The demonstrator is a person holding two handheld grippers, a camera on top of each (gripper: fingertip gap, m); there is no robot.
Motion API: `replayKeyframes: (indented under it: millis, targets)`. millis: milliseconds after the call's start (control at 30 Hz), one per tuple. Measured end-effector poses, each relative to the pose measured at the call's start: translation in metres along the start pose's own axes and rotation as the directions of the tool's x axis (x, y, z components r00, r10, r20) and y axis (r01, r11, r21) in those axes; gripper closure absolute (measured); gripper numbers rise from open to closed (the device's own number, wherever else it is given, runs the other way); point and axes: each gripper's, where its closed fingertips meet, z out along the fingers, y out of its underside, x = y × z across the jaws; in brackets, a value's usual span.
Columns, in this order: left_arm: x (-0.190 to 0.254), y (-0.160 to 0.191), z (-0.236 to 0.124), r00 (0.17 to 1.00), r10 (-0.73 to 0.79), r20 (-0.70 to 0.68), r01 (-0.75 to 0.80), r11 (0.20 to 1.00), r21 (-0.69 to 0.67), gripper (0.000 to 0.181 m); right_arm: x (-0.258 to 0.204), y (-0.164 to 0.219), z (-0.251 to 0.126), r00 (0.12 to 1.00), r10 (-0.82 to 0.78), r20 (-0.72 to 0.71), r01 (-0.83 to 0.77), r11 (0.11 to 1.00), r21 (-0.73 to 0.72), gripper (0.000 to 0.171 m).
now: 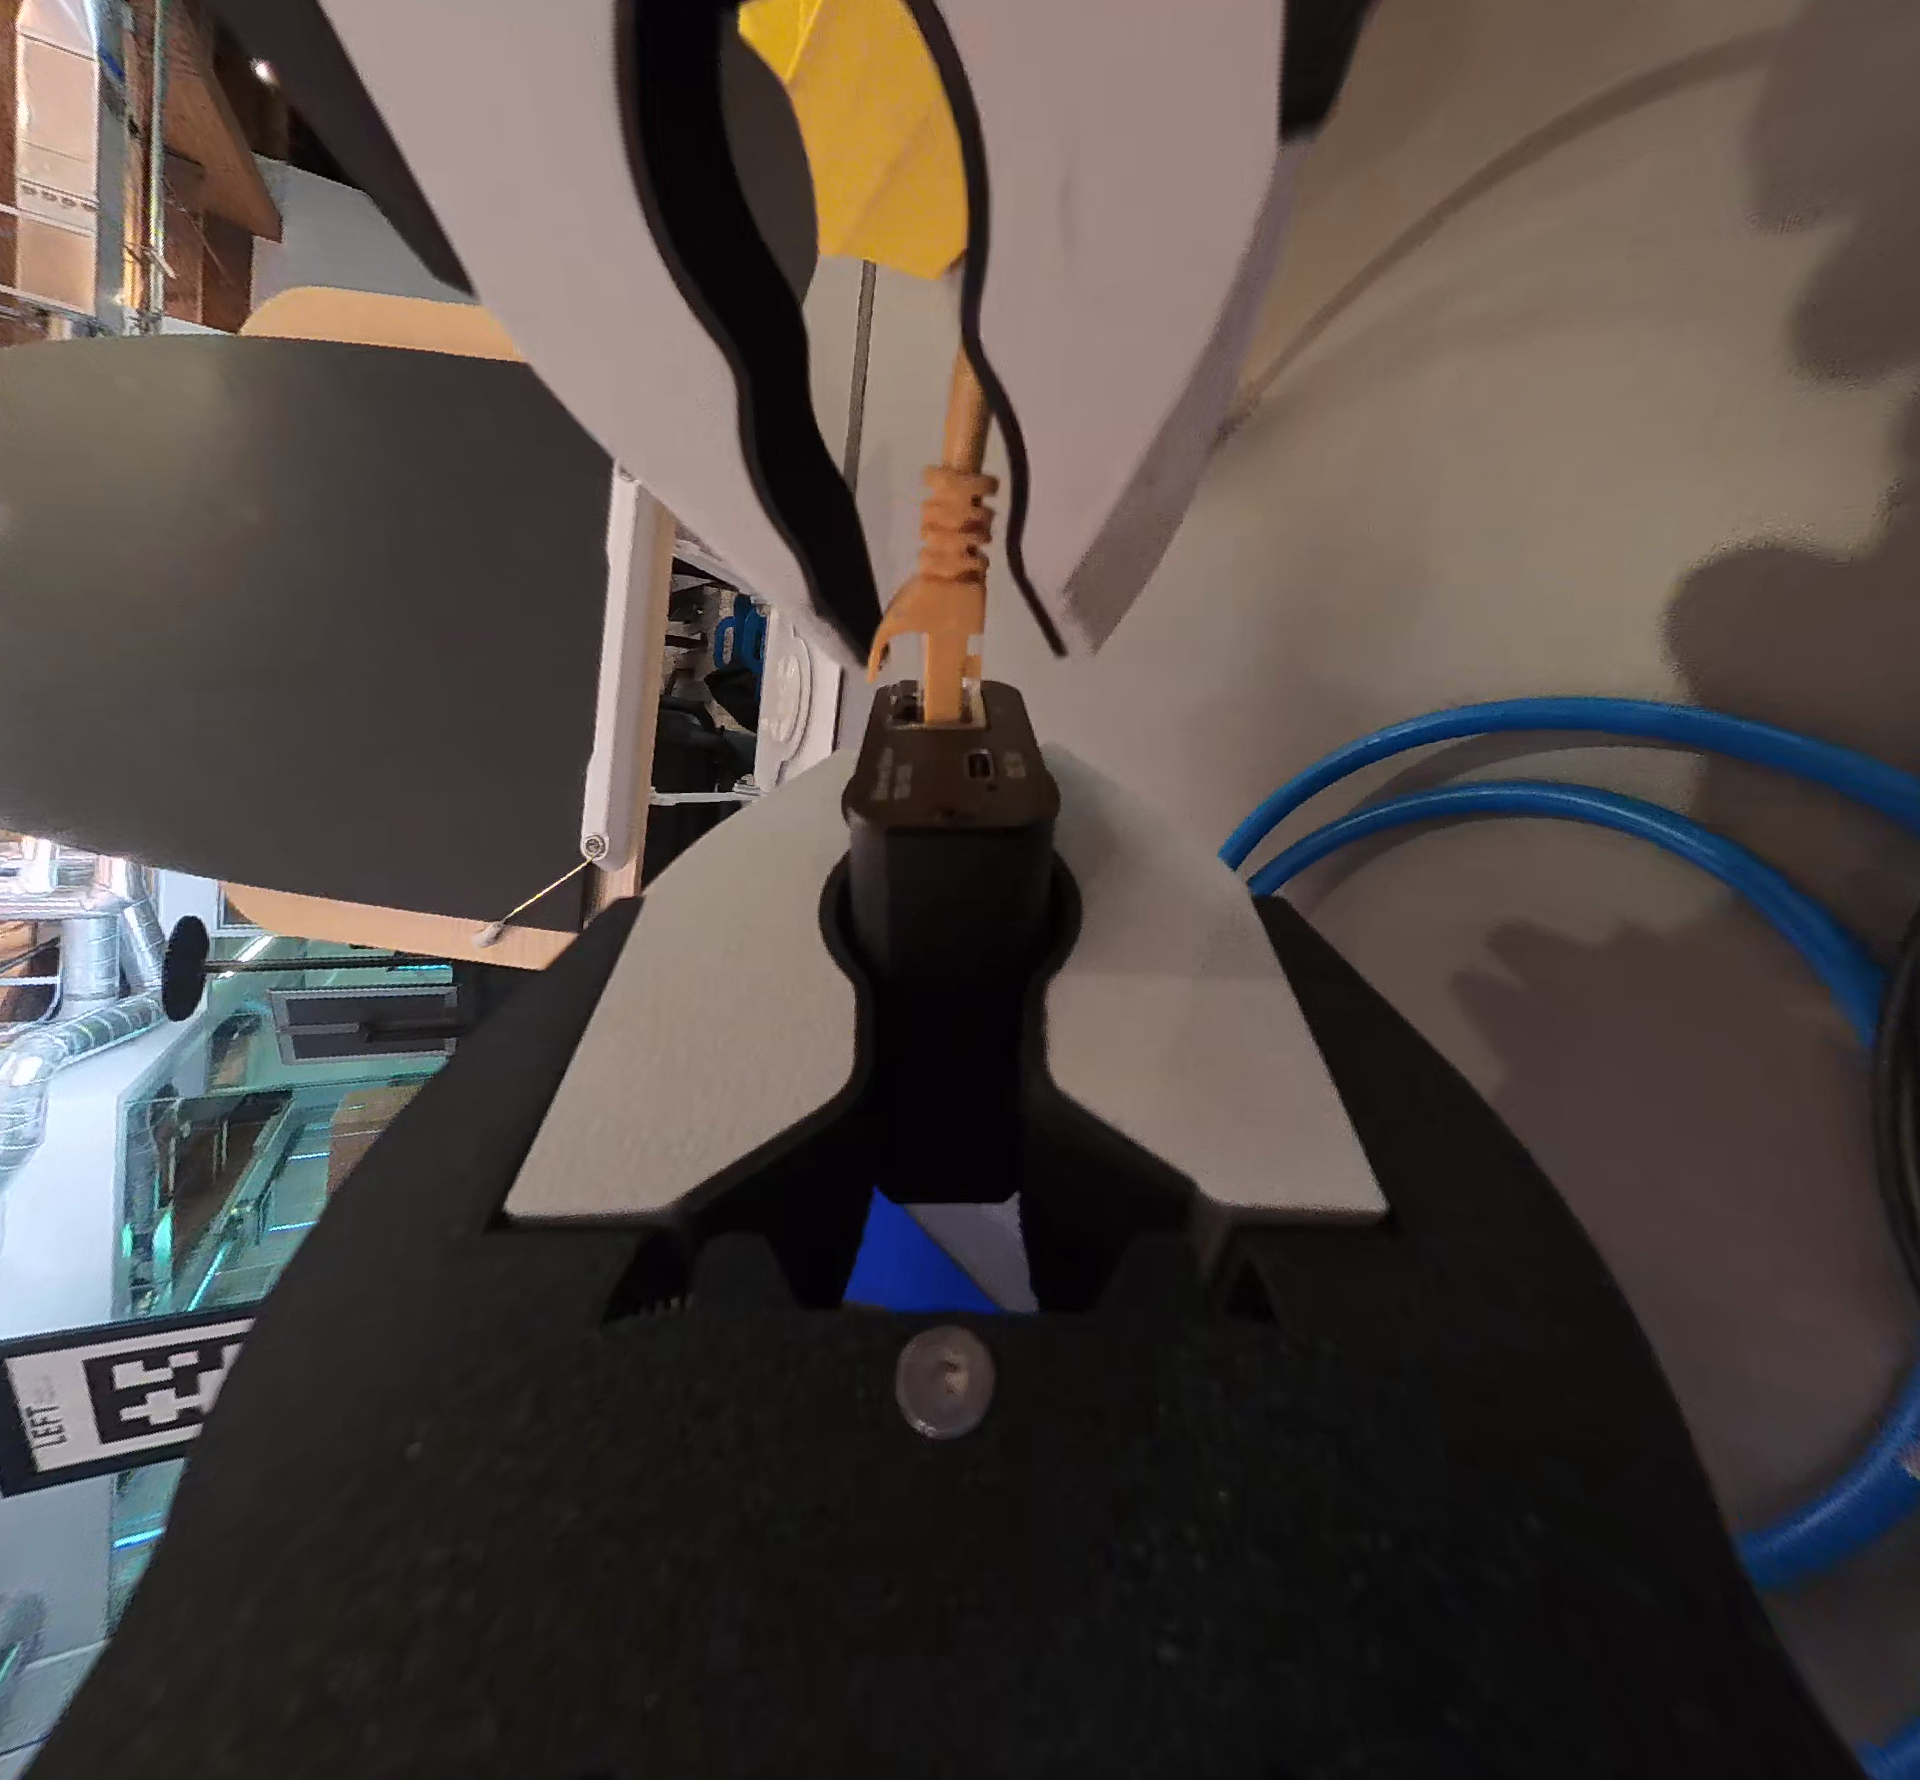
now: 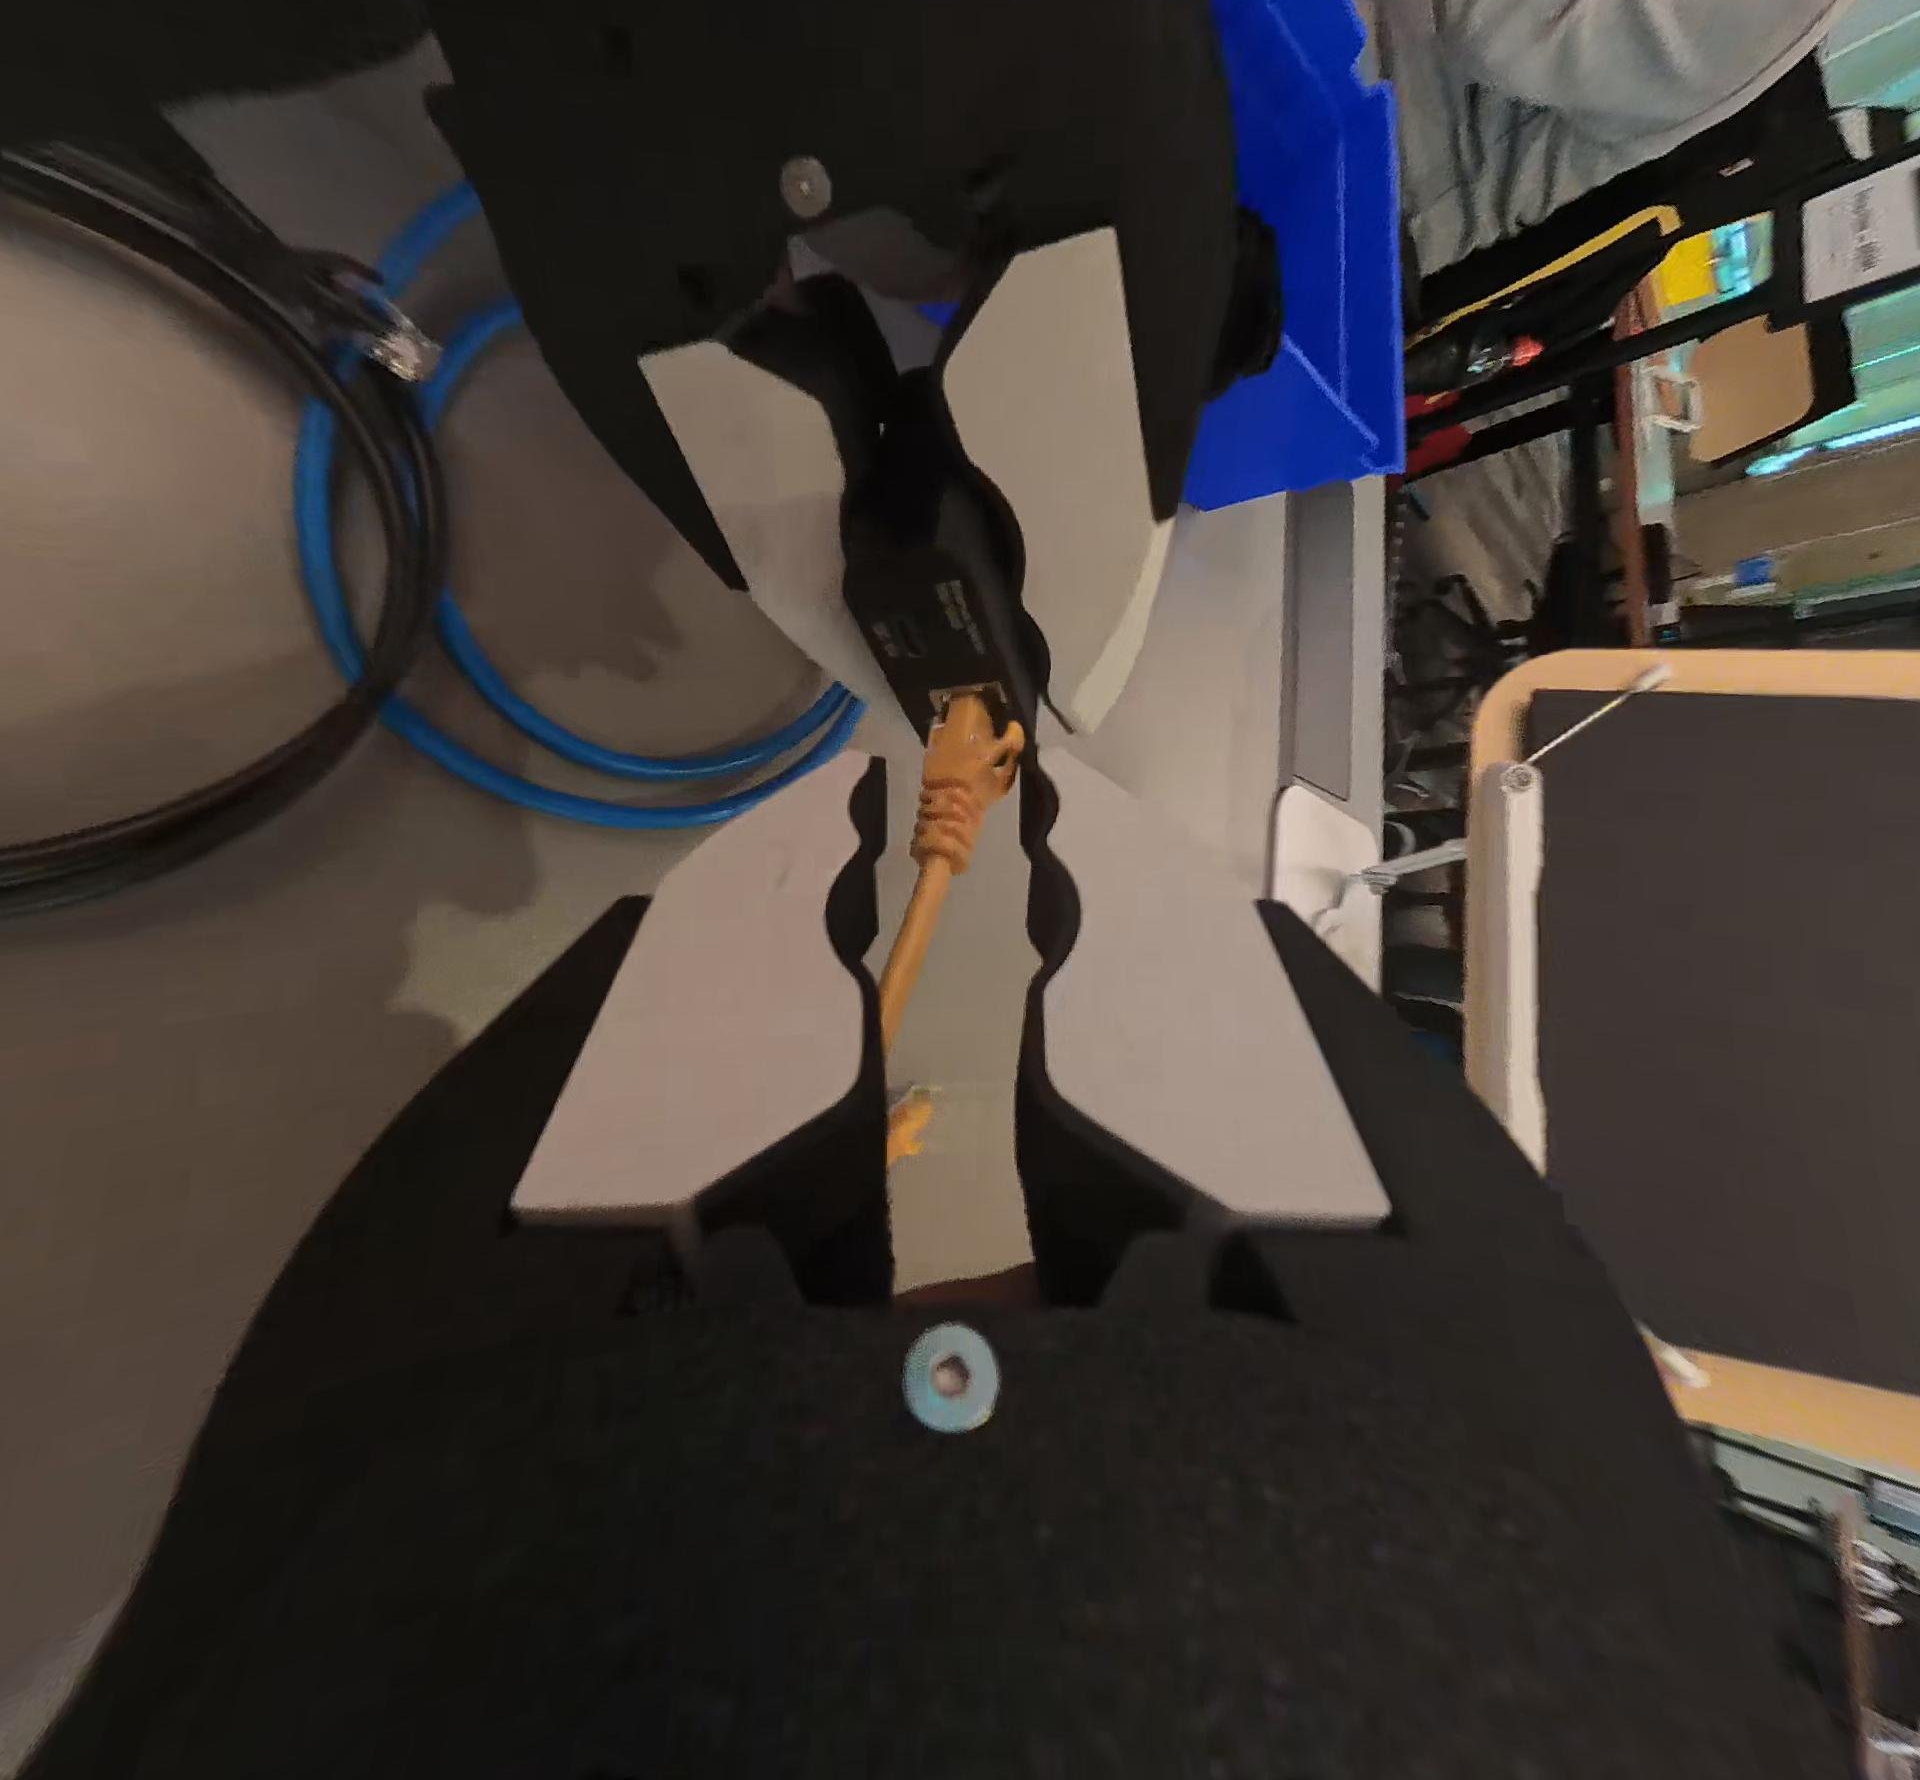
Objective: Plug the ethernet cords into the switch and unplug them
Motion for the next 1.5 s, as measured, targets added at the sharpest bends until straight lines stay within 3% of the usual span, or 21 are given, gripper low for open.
replayKeyframes:
  millis: [200,500,700,900,967,1100,1500]
  targets:
    - [0.004,0.001,-0.002,1.000,-0.012,-0.013,0.012,1.000,-0.001,0.155,-0.001,-0.005,0.004,1.000,-0.022,-0.013,0.022,1.000,0.001,0.154]
    - [-0.002,0.003,0.003,0.994,-0.108,0.017,0.109,0.994,-0.021,0.154,0.003,0.000,0.004,0.990,-0.112,-0.083,0.101,0.988,-0.119,0.160]
    - [-0.011,0.002,0.004,0.992,-0.108,0.057,0.111,0.993,-0.037,0.154,0.011,0.000,0.001,0.988,-0.084,-0.126,0.070,0.991,-0.117,0.160]
    - [-0.004,0.001,0.005,0.997,-0.035,0.068,0.037,0.999,-0.037,0.155,0.004,0.001,-0.001,0.972,0.236,-0.006,-0.236,0.968,-0.080,0.155]
    - [-0.004,0.001,0.006,0.995,0.006,0.099,-0.001,0.999,-0.045,0.154,0.005,0.002,-0.007,0.918,0.396,0.025,-0.394,0.917,-0.071,0.150]
    - [-0.004,-0.001,0.006,0.992,0.018,0.126,-0.014,1.000,-0.028,0.156,-0.002,0.002,-0.014,0.698,0.695,0.173,-0.696,0.715,-0.065,0.152]
    - [-0.002,-0.003,0.006,0.991,0.029,0.132,-0.026,0.999,-0.021,0.155,-0.009,0.005,-0.008,0.416,0.867,0.273,-0.888,0.452,-0.081,0.159]
